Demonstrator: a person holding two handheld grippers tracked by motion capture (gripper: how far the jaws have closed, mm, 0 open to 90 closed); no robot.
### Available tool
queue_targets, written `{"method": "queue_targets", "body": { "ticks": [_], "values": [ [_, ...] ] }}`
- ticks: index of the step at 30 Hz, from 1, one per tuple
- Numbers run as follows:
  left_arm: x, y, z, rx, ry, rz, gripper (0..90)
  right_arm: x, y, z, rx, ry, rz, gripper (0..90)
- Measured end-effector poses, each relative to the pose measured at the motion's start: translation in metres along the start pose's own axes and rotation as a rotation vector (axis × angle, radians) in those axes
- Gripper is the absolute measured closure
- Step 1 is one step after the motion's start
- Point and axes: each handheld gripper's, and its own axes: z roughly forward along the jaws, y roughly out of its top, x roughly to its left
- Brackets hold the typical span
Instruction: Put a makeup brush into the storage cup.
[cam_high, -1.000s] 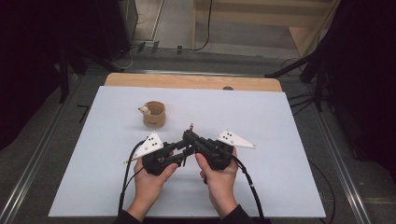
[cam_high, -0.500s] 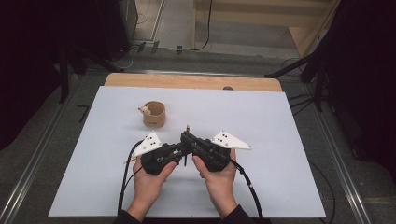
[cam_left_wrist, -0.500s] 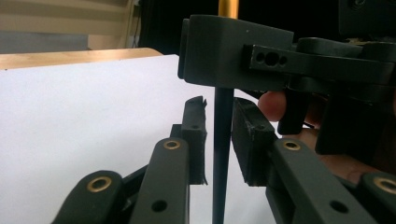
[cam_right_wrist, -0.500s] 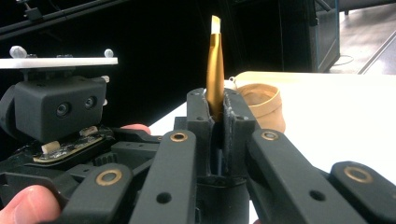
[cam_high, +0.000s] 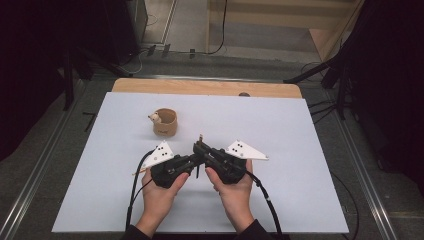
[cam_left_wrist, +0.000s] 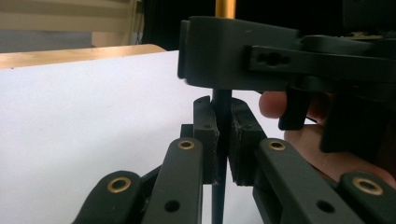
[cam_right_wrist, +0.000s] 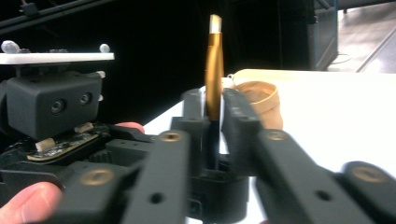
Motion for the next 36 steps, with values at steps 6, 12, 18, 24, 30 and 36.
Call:
{"method": "queue_targets", "body": {
  "ticks": [6,12,18,24,30,36],
  "values": [
    [0.006,0.001,-0.005,-0.004,0.019,-0.007,83.8,-0.008,0.004,-0.007,0.0,-0.03,-0.022,53.1],
    [0.012,0.001,-0.009,-0.008,0.037,-0.014,83.7,-0.021,0.012,-0.022,0.005,-0.076,-0.053,35.1],
    [0.018,0.001,-0.014,-0.015,0.058,-0.019,83.8,-0.037,0.018,-0.041,0.011,-0.115,-0.078,17.5],
    [0.022,0.002,-0.02,-0.029,0.073,-0.023,83.8,-0.062,0.008,-0.066,0.027,-0.151,-0.103,13.9],
    [0.026,0.003,-0.025,-0.04,0.087,-0.026,83.8,-0.08,-0.004,-0.09,0.057,-0.228,-0.154,5.7],
    [0.028,0.004,-0.028,-0.051,0.096,-0.027,83.8,-0.093,-0.008,-0.11,0.052,-0.24,-0.168,0.6]
  ]
}}
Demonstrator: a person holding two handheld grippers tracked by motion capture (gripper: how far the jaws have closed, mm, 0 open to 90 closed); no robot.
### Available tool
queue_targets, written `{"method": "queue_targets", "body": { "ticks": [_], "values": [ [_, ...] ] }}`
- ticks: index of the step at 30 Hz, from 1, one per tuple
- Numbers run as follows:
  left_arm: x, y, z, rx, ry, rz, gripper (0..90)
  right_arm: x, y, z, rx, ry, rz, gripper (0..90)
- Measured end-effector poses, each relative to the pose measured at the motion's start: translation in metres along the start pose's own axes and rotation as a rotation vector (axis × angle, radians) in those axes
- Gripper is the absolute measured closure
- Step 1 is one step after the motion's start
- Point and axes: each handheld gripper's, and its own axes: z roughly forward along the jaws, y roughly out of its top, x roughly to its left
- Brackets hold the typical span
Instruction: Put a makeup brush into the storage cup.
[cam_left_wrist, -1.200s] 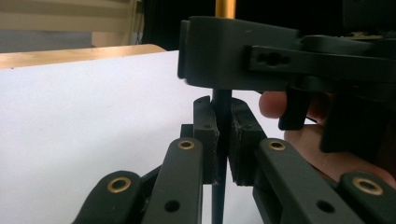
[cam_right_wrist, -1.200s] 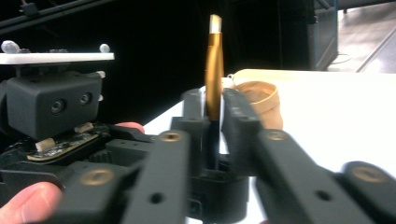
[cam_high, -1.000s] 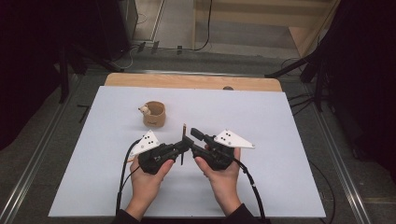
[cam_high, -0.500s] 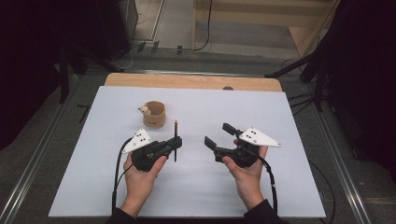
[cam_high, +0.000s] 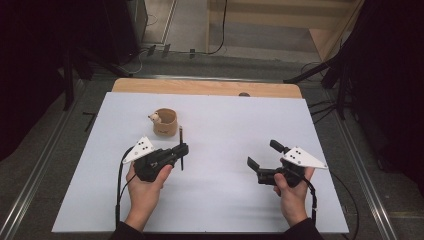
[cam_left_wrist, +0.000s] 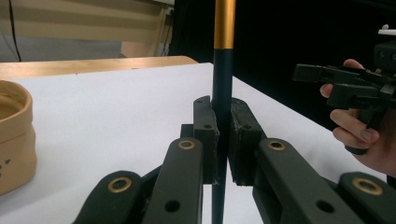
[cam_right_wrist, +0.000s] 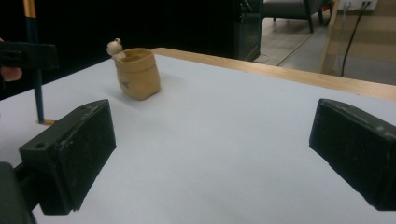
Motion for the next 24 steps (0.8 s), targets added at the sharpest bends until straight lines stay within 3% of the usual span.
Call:
{"method": "queue_targets", "body": {
  "ticks": [11,17,19,24],
  "values": [
    [0.005,0.003,-0.009,-0.026,0.019,-0.001,83.9,-0.026,-0.012,-0.023,-0.012,-0.069,-0.015,0.0],
    [0.008,0.005,-0.01,-0.035,0.03,-0.011,83.8,-0.039,-0.02,-0.038,-0.022,-0.069,-0.012,0.0],
    [0.007,0.006,-0.01,-0.037,0.033,-0.006,83.9,-0.042,-0.022,-0.042,-0.018,-0.083,-0.022,0.0],
    [0.005,0.012,-0.01,-0.04,0.038,0.016,83.9,-0.051,-0.028,-0.05,-0.018,-0.098,0.005,0.0]
  ]
}}
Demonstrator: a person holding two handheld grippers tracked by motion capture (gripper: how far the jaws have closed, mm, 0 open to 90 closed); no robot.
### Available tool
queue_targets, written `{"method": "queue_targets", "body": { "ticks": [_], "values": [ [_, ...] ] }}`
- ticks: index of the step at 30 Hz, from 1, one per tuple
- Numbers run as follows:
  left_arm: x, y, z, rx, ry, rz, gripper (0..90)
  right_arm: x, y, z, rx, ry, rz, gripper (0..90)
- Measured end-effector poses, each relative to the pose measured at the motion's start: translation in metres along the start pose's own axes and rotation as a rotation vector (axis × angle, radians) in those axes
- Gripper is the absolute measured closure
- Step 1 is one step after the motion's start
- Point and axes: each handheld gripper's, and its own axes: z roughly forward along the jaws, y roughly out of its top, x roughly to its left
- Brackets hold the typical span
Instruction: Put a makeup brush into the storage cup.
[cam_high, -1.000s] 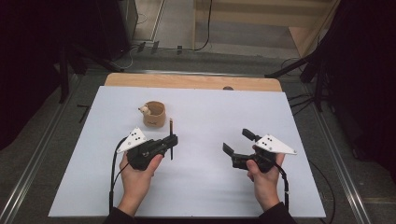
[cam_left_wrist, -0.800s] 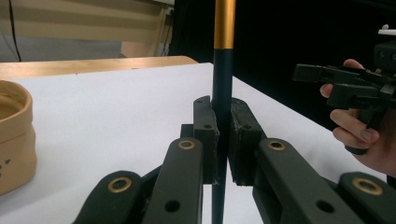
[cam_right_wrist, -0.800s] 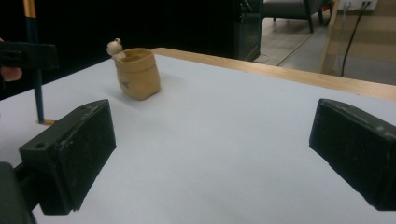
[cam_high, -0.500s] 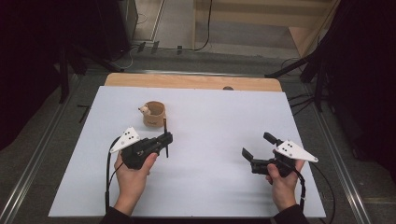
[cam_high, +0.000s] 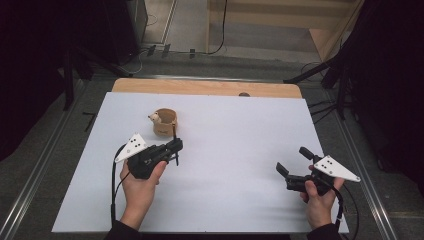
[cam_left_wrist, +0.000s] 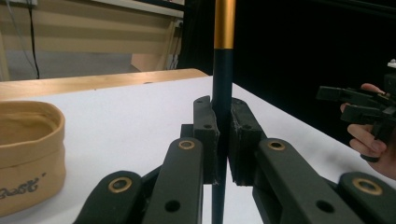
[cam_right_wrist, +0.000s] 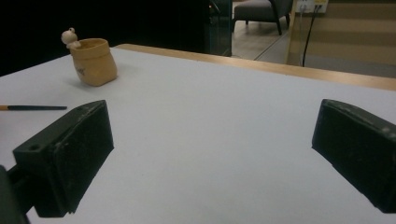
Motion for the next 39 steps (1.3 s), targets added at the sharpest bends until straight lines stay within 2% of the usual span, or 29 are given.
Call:
{"method": "queue_targets", "body": {
  "ticks": [5,11,13,19,21,23,32,35,39],
  "values": [
    [0.01,0.004,-0.004,-0.024,0.021,-0.024,83.9,-0.009,-0.005,-0.008,0.004,-0.02,0.021,0.0],
    [0.021,0.012,-0.009,-0.044,0.07,-0.008,83.9,-0.017,-0.01,-0.013,0.017,-0.027,0.027,0.0],
    [0.025,0.015,-0.009,-0.058,0.082,-0.013,83.9,-0.017,-0.011,-0.013,0.016,-0.021,0.037,0.0],
    [0.037,0.024,-0.009,-0.079,0.108,-0.008,83.9,-0.015,-0.013,-0.011,0.025,-0.016,0.026,0.0],
    [0.041,0.025,-0.009,-0.095,0.114,-0.025,83.9,-0.014,-0.013,-0.01,0.03,-0.022,0.022,0.5],
    [0.045,0.027,-0.01,-0.115,0.125,-0.024,83.9,-0.014,-0.012,-0.01,0.027,-0.021,0.02,1.2],
    [0.059,0.036,-0.001,-0.146,0.152,-0.023,83.9,-0.014,-0.013,-0.01,0.021,-0.03,0.026,2.4],
    [0.063,0.039,0.004,-0.152,0.175,-0.02,83.9,-0.014,-0.014,-0.01,0.021,-0.031,0.023,3.7],
    [0.065,0.043,0.013,-0.151,0.168,-0.008,83.8,-0.014,-0.013,-0.01,0.02,-0.034,0.022,4.0]
  ]
}}
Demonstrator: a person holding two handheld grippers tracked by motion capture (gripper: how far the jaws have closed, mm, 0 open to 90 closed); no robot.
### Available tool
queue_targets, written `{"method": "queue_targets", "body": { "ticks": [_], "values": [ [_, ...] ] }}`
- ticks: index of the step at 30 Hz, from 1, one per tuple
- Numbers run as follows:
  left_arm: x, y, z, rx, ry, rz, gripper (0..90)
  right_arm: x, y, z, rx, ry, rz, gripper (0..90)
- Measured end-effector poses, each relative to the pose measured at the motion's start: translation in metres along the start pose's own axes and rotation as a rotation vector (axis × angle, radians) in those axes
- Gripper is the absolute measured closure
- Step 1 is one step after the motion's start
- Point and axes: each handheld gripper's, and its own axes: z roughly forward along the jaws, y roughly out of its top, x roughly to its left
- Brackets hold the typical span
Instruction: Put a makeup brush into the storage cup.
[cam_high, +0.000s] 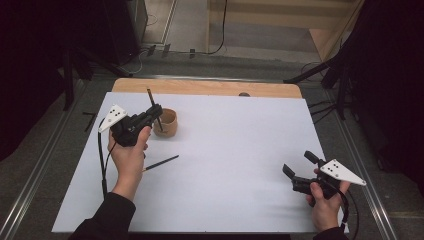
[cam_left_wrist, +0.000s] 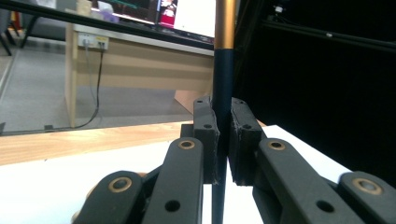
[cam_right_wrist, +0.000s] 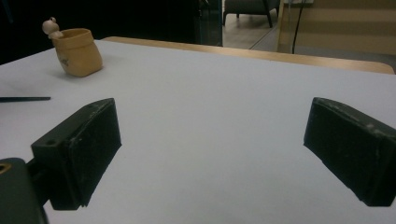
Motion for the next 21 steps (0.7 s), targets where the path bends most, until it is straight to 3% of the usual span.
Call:
{"method": "queue_targets", "body": {
  "ticks": [5,12,21],
  "values": [
    [0.0,0.001,0.013,0.02,0.003,0.008,83.7,-0.001,-0.001,0.001,-0.007,-0.008,0.004,0.2],
    [0.005,-0.001,0.028,0.023,0.012,-0.023,83.7,-0.002,0.0,0.0,-0.016,-0.006,0.001,0.0],
    [0.007,-0.004,0.038,0.005,0.032,-0.007,83.7,-0.001,-0.001,0.002,-0.005,-0.009,-0.006,0.0]
  ]
}}
